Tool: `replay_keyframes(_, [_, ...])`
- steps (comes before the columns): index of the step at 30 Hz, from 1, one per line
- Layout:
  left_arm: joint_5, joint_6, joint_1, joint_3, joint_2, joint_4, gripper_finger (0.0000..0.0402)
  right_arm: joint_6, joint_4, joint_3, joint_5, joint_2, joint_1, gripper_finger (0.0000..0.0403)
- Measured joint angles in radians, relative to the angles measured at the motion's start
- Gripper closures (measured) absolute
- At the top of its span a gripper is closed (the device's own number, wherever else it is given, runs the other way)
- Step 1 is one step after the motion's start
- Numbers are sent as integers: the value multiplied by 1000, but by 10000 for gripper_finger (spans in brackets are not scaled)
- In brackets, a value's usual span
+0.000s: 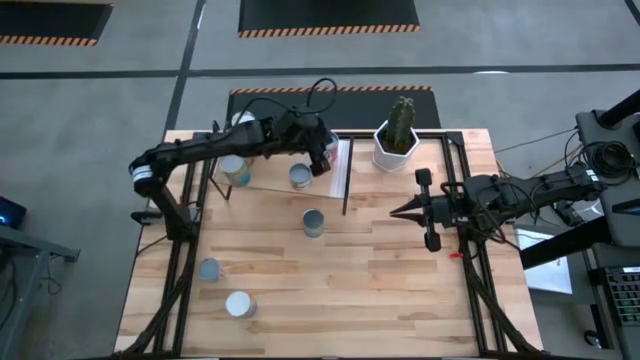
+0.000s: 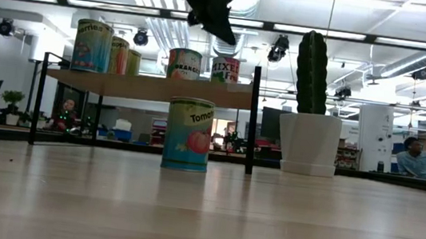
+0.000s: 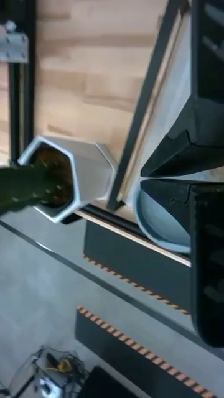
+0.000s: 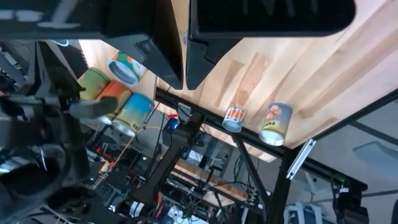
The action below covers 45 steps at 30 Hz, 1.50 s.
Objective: Pick and place cans onto a shelf
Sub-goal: Put the canned mixed fruits on the shelf
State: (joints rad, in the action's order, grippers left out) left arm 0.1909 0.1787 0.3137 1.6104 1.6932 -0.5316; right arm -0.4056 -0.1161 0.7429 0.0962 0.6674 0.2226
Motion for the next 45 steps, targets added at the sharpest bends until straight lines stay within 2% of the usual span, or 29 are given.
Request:
replay_keyframes(8, [0, -4, 51, 0, 21, 0, 402, -6, -6, 0, 1, 0, 0, 394])
replay_keyframes(29, [0, -39, 54, -29, 22, 8, 402, -6, -7, 0, 10, 1, 0, 394])
replay_keyframes(37, [0, -46, 55, -32, 59, 12, 402, -5, -10, 0, 10, 1, 0, 394])
replay_keyframes(45, [10, -66, 58, -29, 50, -51, 402, -6, -21, 0, 10, 1, 0, 394])
